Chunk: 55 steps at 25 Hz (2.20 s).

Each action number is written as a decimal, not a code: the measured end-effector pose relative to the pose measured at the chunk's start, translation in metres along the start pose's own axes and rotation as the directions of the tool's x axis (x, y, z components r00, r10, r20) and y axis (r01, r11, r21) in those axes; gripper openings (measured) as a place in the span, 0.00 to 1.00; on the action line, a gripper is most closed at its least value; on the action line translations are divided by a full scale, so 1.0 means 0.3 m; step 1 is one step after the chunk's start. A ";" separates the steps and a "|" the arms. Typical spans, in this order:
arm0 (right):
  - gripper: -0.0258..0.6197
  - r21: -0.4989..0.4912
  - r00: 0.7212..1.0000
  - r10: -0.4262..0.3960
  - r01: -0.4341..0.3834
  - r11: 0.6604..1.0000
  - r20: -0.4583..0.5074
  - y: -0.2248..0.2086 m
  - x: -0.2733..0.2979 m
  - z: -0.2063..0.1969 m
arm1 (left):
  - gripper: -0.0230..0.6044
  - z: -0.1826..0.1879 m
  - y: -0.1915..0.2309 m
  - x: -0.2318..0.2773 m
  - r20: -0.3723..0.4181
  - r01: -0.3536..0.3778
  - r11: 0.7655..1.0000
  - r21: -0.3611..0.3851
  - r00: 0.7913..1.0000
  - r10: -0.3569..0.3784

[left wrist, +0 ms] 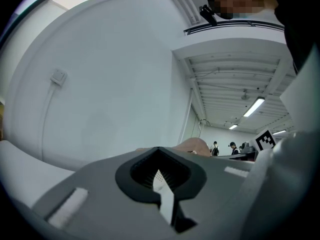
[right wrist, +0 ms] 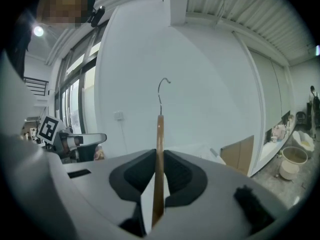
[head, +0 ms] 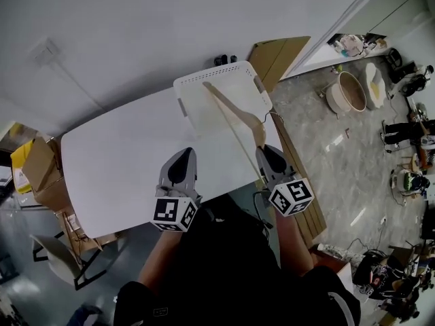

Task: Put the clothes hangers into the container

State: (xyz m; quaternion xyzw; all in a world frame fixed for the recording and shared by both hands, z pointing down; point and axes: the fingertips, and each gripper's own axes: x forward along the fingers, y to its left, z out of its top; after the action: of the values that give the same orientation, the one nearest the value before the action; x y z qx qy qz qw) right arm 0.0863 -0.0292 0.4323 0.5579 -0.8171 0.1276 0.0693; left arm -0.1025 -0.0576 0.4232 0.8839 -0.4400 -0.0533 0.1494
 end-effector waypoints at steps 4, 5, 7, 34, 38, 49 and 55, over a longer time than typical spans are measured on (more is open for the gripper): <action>0.13 -0.011 0.999 0.040 -0.040 0.999 -0.013 -0.023 0.055 0.019 | 0.04 0.005 0.024 0.027 -0.005 -0.030 1.000 0.008 1.000 0.030; 0.13 -0.012 0.999 0.046 -0.046 0.999 -0.013 -0.031 0.069 0.024 | 0.04 0.004 0.024 0.040 -0.007 -0.032 0.999 0.009 0.999 0.032; 0.13 -0.009 0.998 0.060 -0.060 0.998 -0.010 -0.044 0.103 0.032 | 0.04 0.001 0.025 0.070 -0.011 -0.035 0.999 0.009 0.999 0.035; 0.13 -0.044 0.921 0.345 -0.358 0.933 -0.180 -0.304 0.451 -0.002 | 0.04 -0.057 0.095 0.427 -0.053 -0.229 0.973 0.012 0.972 0.230; 0.13 -0.056 0.901 0.380 -0.399 0.915 -0.211 -0.313 0.485 -0.006 | 0.04 -0.057 0.106 0.456 -0.053 -0.243 0.970 0.019 0.968 0.244; 0.13 -0.107 0.839 0.477 -0.517 0.849 -0.263 -0.313 0.513 0.003 | 0.04 -0.064 0.136 0.508 -0.063 -0.264 0.964 0.018 0.962 0.264; 0.13 -0.110 0.817 0.493 -0.543 0.833 -0.298 -0.306 0.534 -0.024 | 0.04 -0.068 0.147 0.532 -0.067 -0.268 0.963 0.008 0.961 0.268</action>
State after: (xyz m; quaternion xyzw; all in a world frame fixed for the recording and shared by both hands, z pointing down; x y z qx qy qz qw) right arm 0.1126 -0.2019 0.4922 0.2829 -0.9305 0.1346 0.1900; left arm -0.0346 -0.2049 0.4624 0.8175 -0.5502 -0.0030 0.1705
